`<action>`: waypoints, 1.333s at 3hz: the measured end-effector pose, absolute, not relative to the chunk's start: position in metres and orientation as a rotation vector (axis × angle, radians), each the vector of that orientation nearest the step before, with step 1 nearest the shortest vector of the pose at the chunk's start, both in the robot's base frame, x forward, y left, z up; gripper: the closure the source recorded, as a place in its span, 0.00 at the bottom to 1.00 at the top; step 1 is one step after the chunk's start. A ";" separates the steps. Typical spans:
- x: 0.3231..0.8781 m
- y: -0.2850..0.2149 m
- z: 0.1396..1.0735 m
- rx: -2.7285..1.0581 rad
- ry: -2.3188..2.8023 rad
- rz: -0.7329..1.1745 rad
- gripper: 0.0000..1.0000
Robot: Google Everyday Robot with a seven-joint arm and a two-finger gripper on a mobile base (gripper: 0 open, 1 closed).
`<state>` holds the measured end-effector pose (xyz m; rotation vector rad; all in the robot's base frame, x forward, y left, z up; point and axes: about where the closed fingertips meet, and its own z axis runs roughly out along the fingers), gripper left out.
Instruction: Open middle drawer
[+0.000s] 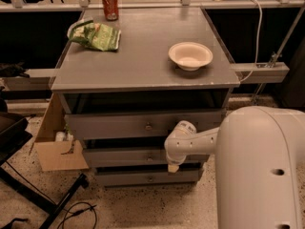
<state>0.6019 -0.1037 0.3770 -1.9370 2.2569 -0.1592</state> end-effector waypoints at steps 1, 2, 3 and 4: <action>0.602 -0.103 0.384 -1.937 2.257 -0.159 0.70; 0.602 -0.103 0.390 -1.937 2.257 -0.159 0.99; 0.602 -0.103 0.396 -1.937 2.257 -0.159 1.00; 0.602 -0.103 0.401 -1.937 2.257 -0.159 1.00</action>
Offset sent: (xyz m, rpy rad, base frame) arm -0.1991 -0.1718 -0.0029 -0.0999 0.2566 -0.0095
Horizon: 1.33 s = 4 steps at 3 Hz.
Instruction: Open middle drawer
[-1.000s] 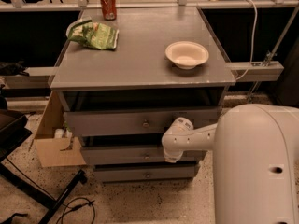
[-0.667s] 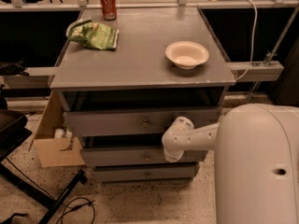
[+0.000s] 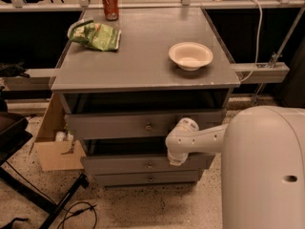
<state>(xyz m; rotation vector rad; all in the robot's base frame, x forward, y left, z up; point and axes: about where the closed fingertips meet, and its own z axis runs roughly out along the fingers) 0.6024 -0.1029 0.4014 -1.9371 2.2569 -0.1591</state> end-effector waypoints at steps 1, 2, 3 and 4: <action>0.593 -0.111 0.402 -1.944 2.272 -0.151 1.00; 0.584 -0.117 0.405 -1.948 2.284 -0.143 1.00; 0.583 -0.117 0.405 -1.949 2.287 -0.141 1.00; 0.565 -0.122 0.410 -1.965 2.301 -0.119 1.00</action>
Offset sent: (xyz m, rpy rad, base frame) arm -0.3370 -0.2473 0.0454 -0.1172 0.4681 -0.1094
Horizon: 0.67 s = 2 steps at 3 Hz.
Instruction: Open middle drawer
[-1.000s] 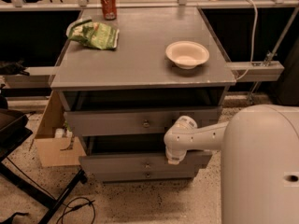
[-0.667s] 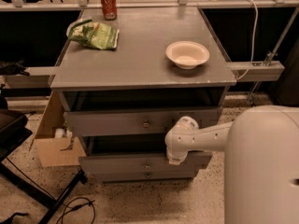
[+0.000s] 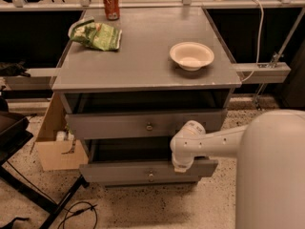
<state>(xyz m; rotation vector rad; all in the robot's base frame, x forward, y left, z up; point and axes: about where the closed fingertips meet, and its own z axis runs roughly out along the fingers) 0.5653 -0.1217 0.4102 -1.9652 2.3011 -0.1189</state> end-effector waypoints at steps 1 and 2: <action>0.565 -0.120 0.409 -1.967 2.302 -0.117 1.00; 0.544 -0.127 0.413 -1.991 2.315 -0.087 1.00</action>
Offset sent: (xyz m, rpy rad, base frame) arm -0.2801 -0.2014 0.0157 -0.0072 0.4326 0.0547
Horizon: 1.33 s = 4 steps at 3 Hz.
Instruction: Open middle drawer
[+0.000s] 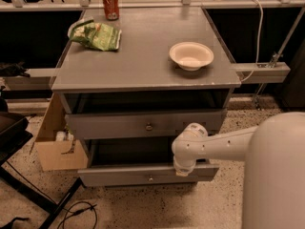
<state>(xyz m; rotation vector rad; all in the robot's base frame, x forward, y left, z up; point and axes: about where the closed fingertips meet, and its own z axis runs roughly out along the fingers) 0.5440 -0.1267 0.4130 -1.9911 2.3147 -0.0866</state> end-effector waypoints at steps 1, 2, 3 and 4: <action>0.543 -0.126 0.412 -1.993 2.316 -0.084 1.00; 0.532 -0.132 0.412 -2.007 2.323 -0.063 1.00; 0.520 -0.131 0.416 -2.021 2.326 -0.045 1.00; 0.509 -0.133 0.419 -2.033 2.326 -0.023 1.00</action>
Offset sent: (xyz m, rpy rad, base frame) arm -0.2546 -0.1879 0.0032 0.0331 0.4129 0.0888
